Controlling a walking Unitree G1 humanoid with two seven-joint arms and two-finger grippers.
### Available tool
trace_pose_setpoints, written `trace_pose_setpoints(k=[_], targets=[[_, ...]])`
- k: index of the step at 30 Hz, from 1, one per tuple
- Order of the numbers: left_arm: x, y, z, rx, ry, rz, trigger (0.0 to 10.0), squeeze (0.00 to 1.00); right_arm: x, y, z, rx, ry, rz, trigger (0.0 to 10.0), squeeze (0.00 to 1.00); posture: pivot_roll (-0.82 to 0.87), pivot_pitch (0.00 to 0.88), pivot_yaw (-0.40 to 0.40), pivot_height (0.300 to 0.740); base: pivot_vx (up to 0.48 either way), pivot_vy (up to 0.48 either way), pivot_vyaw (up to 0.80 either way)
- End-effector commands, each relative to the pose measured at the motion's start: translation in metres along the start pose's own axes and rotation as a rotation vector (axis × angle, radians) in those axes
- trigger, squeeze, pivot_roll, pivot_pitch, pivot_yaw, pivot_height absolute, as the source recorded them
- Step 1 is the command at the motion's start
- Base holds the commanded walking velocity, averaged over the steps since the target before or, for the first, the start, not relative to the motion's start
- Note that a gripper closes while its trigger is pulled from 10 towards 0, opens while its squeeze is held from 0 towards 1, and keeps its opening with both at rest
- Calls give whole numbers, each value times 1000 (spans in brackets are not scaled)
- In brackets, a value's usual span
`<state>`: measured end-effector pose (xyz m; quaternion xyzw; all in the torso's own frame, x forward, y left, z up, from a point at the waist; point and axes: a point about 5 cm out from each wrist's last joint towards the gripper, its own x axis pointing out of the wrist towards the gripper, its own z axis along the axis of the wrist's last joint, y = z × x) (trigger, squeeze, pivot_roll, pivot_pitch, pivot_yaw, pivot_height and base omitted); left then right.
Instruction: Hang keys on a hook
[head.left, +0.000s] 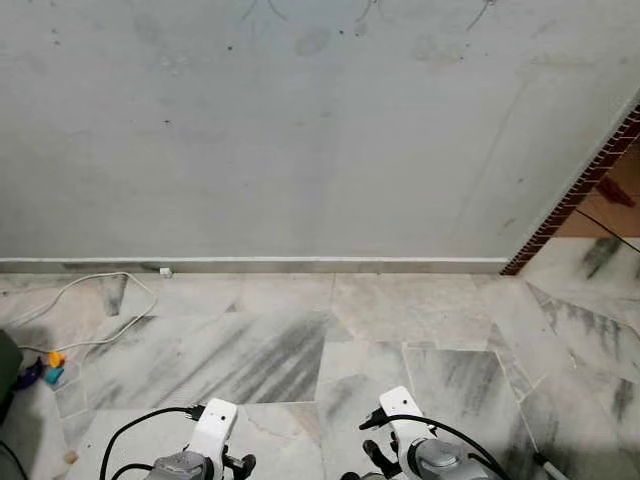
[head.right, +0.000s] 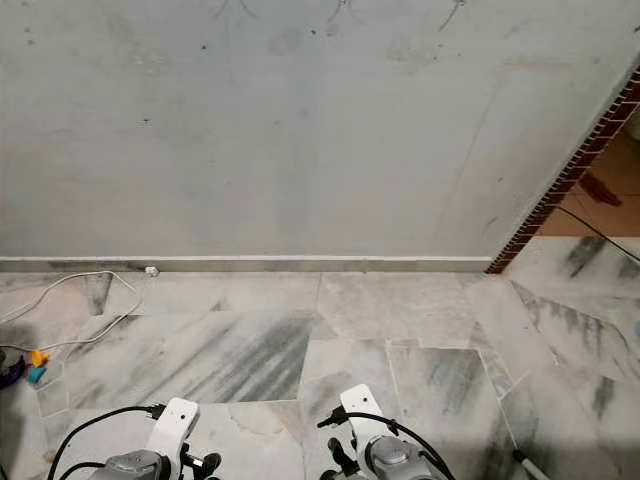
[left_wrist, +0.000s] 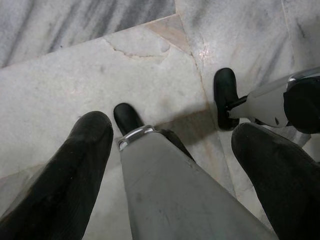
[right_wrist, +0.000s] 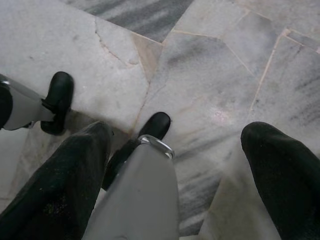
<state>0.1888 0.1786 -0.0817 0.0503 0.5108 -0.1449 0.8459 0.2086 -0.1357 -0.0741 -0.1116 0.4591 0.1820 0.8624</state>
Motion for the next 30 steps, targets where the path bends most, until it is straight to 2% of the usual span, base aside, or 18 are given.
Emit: trace_pose_setpoints(k=[1,9,30], targets=[[-1,1,-3,-7,11,1,10000,0,-1,-1,-5,10,21,-4,10000,0,5,131,-50,740,0,0,-769],[-1,1,-3,-23,8,-3,10000,0,-1,0,-5,5,21,-4,10000,0,5,131,-51,740,0,0,-763],[-1,5,1,31,3,30,10000,0,0,1,-5,-1,23,-2,10000,0,12,131,-54,740,0,0,-762]])
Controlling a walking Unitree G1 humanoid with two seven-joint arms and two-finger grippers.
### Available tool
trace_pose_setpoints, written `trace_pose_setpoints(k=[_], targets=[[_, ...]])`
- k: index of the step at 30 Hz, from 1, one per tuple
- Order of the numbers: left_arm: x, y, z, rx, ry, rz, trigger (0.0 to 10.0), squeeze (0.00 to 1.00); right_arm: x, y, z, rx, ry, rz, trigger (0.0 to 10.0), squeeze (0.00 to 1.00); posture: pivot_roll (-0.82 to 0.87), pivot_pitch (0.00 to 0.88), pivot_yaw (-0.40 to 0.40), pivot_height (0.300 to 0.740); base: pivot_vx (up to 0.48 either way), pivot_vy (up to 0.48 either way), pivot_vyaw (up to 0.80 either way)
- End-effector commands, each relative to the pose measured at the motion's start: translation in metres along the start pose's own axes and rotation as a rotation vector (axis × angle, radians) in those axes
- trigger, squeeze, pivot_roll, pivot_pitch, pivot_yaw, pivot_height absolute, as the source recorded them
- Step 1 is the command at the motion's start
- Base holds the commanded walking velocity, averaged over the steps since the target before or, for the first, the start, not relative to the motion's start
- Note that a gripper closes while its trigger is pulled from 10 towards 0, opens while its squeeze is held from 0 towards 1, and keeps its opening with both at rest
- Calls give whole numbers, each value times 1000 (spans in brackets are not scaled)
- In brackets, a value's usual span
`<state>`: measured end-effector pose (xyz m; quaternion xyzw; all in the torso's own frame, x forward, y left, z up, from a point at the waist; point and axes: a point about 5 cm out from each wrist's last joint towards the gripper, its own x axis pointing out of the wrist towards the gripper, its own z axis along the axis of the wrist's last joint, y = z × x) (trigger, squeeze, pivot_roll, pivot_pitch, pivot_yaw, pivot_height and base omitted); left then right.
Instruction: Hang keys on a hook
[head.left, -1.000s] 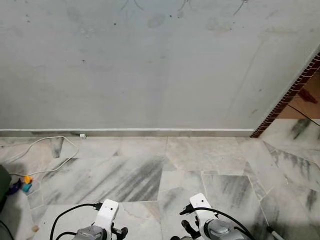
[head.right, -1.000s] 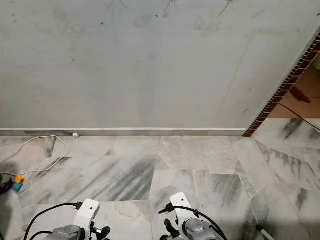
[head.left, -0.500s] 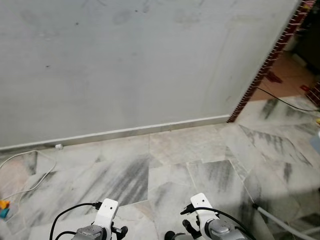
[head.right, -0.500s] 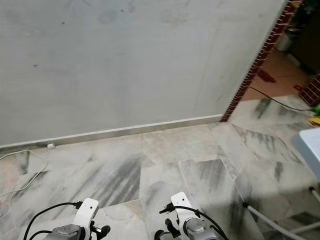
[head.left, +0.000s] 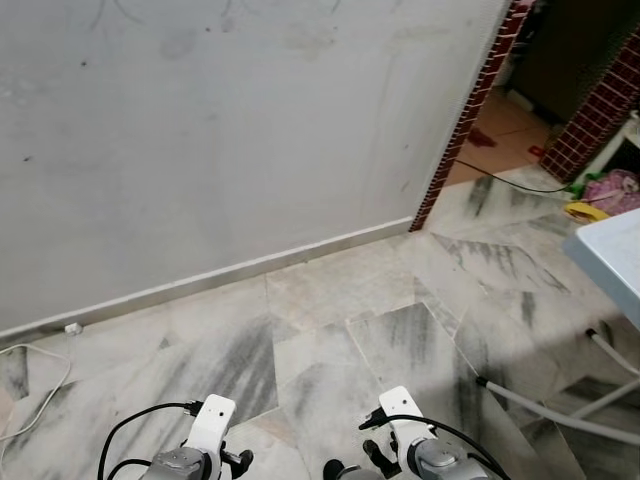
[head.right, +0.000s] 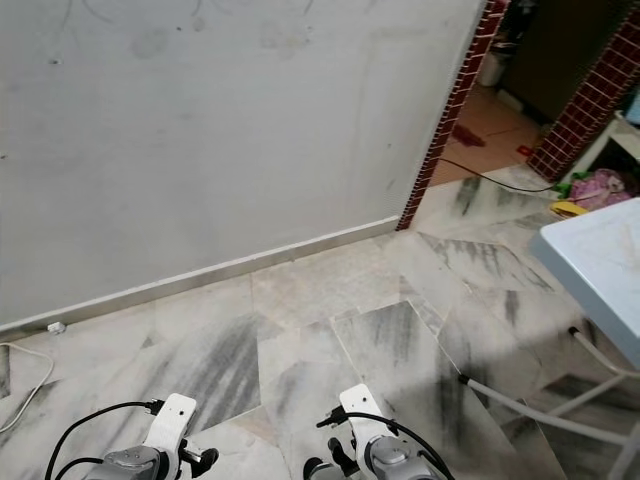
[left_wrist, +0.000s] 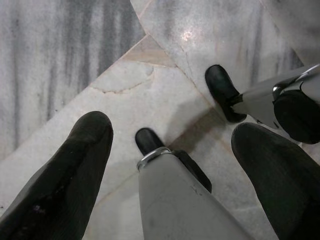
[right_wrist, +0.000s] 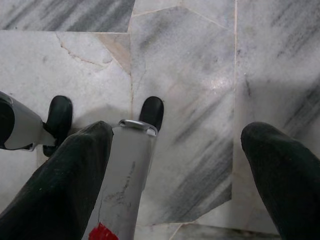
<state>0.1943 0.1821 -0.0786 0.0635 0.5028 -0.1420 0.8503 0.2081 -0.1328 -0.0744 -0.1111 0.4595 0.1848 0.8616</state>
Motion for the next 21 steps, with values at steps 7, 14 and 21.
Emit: trace_pose_setpoints(k=[7,14,21], targets=[[0,0,-5,0,15,3,10000,0,-1,-1,-6,-1,24,-6,10000,0,14,135,-58,740,0,0,-762],[-1,1,-6,-58,-12,27,10000,0,-1,-3,-6,27,11,-15,10000,0,11,136,-64,740,0,0,-759],[-1,1,-5,-50,-33,31,10000,0,-3,-11,-1,141,-45,-31,10000,0,6,139,-64,740,0,0,-756]])
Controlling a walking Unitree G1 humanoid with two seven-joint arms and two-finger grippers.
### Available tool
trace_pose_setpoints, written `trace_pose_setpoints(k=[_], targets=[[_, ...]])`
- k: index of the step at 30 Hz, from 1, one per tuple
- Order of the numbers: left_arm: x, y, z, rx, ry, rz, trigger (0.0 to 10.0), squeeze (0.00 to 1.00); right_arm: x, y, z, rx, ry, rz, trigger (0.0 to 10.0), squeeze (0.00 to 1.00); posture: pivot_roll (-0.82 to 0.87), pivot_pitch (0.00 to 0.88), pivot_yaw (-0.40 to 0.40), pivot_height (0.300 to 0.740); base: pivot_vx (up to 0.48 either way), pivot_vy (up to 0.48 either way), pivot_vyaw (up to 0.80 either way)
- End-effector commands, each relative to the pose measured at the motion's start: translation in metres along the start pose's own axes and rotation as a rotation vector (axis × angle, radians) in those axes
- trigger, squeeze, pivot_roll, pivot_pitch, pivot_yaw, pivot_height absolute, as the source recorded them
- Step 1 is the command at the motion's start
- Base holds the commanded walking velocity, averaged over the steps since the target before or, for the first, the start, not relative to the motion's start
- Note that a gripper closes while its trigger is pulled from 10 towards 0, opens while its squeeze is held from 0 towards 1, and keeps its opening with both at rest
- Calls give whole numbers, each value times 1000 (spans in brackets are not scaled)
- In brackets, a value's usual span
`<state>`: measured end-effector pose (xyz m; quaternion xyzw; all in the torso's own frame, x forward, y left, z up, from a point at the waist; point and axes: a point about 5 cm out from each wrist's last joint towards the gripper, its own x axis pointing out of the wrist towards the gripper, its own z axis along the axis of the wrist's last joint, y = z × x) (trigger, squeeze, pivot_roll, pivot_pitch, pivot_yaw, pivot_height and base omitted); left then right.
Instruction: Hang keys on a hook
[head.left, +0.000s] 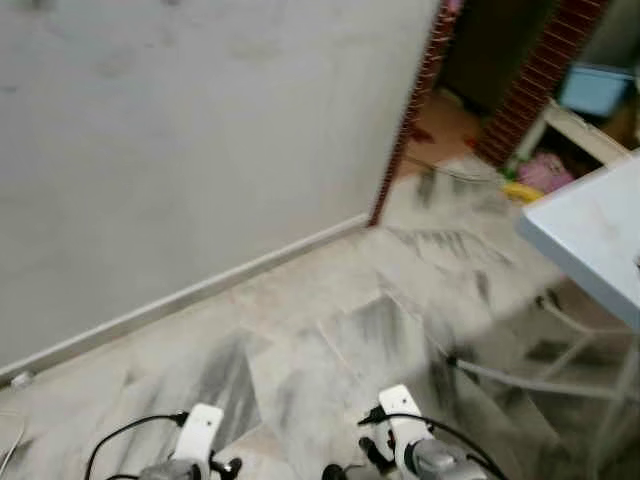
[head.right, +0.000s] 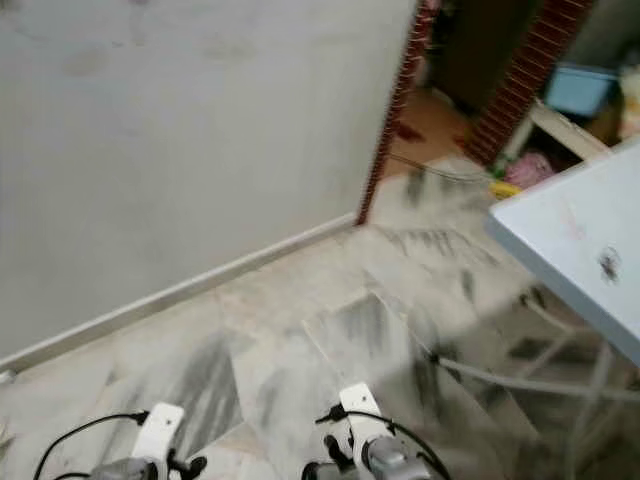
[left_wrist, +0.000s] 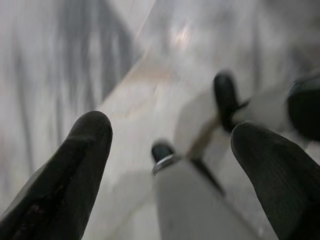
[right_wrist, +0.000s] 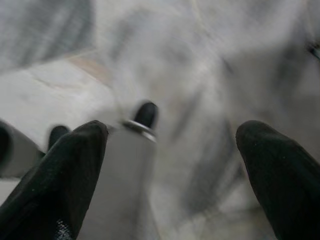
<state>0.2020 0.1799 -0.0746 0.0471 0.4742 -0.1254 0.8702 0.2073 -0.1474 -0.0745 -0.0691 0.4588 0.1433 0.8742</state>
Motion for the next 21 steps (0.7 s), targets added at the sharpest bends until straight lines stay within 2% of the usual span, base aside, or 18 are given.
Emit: trace_pose_setpoints(k=[1,8,15,21], targets=[[-2,2,-14,1,41,20,10000,0,1,1,7,48,-37,4,10000,0,0,138,-62,740,0,0,-763],[-2,1,-15,30,38,12,10000,0,1,-1,13,133,-88,-3,10000,0,-25,141,-50,740,0,0,-757],[-3,3,-17,91,64,7,10000,0,-3,-6,-10,115,-18,-52,10000,0,-33,140,-13,740,0,0,-758],[-4,6,-18,159,89,-2,10000,0,-7,-9,-31,161,30,-89,10000,0,-36,153,31,740,0,0,-757]])
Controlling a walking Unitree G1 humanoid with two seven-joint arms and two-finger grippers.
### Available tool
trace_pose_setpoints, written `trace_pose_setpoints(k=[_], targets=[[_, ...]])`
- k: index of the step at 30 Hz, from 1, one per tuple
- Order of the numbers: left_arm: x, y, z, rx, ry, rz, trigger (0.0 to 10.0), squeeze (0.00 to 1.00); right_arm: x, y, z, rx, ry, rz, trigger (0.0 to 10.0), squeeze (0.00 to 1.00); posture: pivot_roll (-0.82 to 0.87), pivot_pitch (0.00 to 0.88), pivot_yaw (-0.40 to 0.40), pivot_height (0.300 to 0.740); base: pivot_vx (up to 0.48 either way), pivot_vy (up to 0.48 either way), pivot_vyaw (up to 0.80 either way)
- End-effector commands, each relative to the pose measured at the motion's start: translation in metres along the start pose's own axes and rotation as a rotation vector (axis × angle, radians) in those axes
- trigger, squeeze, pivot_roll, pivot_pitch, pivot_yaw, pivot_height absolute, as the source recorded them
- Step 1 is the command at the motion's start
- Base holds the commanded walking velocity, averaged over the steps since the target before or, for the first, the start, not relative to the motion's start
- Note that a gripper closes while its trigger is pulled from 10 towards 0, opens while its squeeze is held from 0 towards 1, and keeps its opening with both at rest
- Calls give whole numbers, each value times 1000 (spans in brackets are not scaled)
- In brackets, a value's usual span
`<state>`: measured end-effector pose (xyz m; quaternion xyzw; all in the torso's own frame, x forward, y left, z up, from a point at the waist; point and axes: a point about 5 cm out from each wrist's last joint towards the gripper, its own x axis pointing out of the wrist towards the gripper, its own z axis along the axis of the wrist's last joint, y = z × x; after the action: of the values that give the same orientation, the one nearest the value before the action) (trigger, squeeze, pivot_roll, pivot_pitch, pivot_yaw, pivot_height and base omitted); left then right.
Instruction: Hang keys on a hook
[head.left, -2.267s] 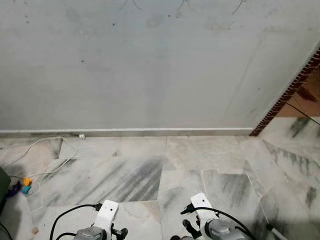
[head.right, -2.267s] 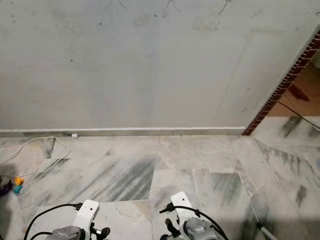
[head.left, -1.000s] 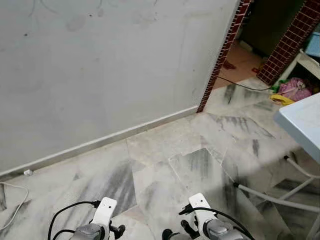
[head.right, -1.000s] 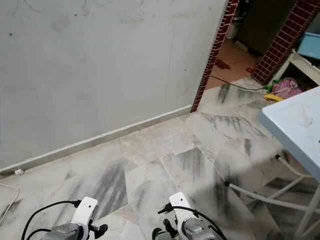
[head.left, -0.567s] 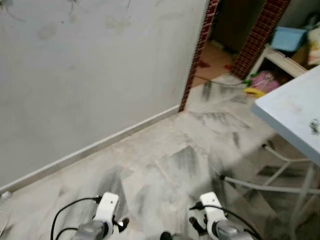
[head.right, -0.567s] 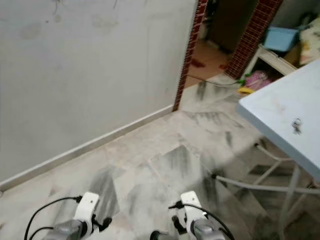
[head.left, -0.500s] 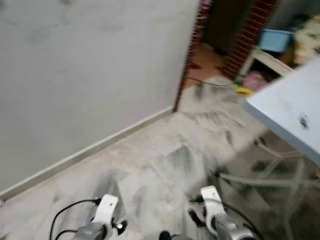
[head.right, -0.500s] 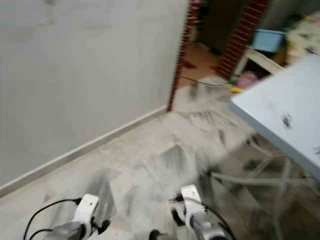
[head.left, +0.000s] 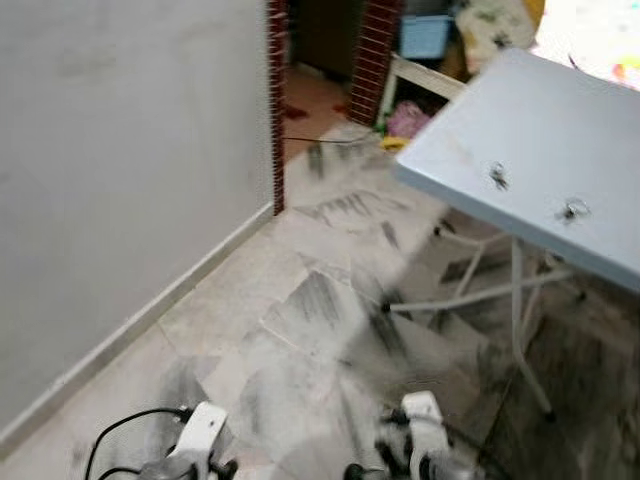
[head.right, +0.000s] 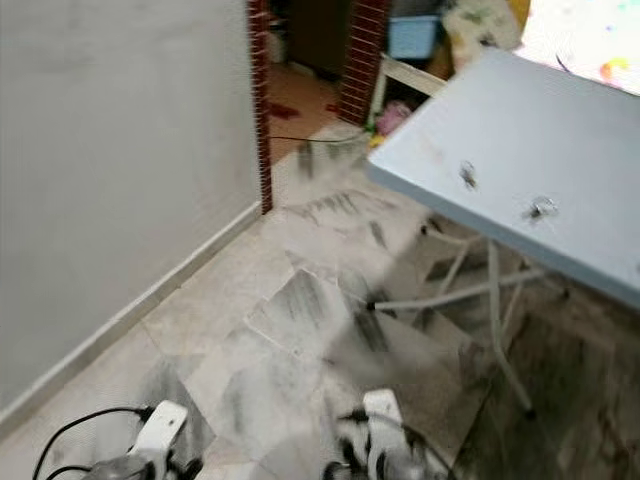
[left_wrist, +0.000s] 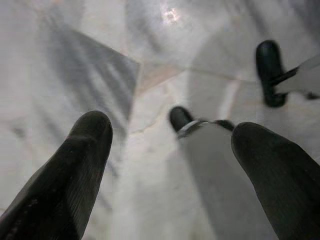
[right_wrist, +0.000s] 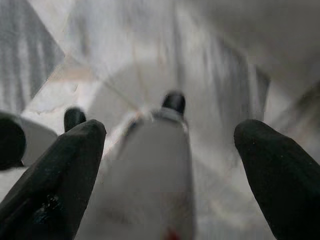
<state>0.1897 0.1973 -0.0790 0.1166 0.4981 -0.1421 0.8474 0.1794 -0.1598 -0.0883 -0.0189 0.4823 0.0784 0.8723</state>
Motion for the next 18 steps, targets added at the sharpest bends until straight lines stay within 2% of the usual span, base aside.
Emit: trace_pose_setpoints(k=[1,5,7,12,14,16,17,18], targets=[[2,-9,0,30,7,-30,10000,0,-1,-7,1,6,-7,-27,10000,0,-29,159,35,740,0,0,-756],[5,-19,11,50,-18,-49,10000,0,-3,-19,-1,-11,-2,-54,10000,0,-42,171,78,740,0,0,0],[6,-22,14,51,-23,-56,10000,0,-3,-19,0,-25,-6,-64,10000,0,-42,171,78,740,0,0,0],[9,-33,21,64,-32,-76,10000,0,-2,-21,18,66,-68,-87,10000,0,-86,166,36,740,0,0,0],[8,-29,23,60,-36,-55,10000,0,2,-7,32,22,-106,-41,10000,0,-81,157,13,740,0,0,0],[8,-23,22,13,-41,-23,10000,0,3,1,39,-16,-126,-14,10000,0,-65,135,-13,740,0,0,0],[2,-7,0,-64,-24,24,10000,0,4,8,41,-68,-126,14,10000,0,-58,137,-32,740,0,0,0],[2,-7,0,-64,-24,24,10000,0,4,8,41,-68,-126,14,10000,0,-58,137,-32,740,0,0,0]])
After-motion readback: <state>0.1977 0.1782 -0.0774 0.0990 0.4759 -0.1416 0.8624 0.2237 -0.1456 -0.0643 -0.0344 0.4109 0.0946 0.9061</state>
